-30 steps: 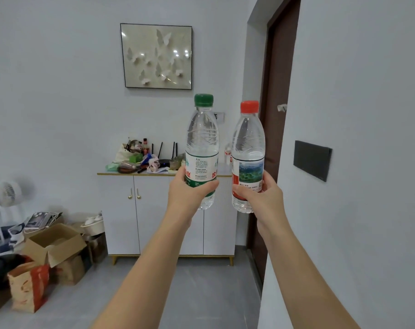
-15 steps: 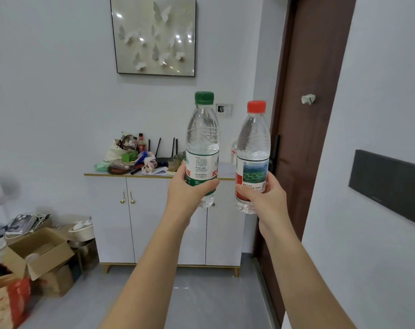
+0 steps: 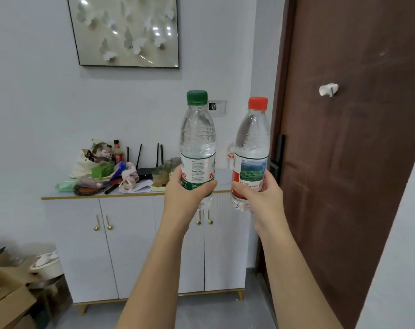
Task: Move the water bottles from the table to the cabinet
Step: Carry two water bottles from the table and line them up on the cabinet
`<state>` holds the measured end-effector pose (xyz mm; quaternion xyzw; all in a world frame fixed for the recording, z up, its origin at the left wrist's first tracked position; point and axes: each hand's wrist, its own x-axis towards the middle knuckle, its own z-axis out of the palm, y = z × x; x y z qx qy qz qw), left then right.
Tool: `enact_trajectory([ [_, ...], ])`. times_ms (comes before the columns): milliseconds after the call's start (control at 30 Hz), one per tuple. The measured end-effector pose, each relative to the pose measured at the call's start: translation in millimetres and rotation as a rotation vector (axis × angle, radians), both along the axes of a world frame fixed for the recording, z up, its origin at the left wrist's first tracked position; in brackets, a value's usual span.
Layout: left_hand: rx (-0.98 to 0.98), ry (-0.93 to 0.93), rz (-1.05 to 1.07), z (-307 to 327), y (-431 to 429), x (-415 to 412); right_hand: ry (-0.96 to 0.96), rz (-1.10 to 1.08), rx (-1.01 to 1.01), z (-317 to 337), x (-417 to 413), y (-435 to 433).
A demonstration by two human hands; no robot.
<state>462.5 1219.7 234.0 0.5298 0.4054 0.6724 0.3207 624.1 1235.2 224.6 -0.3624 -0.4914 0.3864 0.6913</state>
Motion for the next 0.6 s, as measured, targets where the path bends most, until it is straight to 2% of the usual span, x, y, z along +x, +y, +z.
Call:
enact_trajectory([
  [600,-0.067,-0.042,0.006,-42.1,243.4,-17.4,-0.003,-0.071,-0.067,-39.4,-17.8,237.8],
])
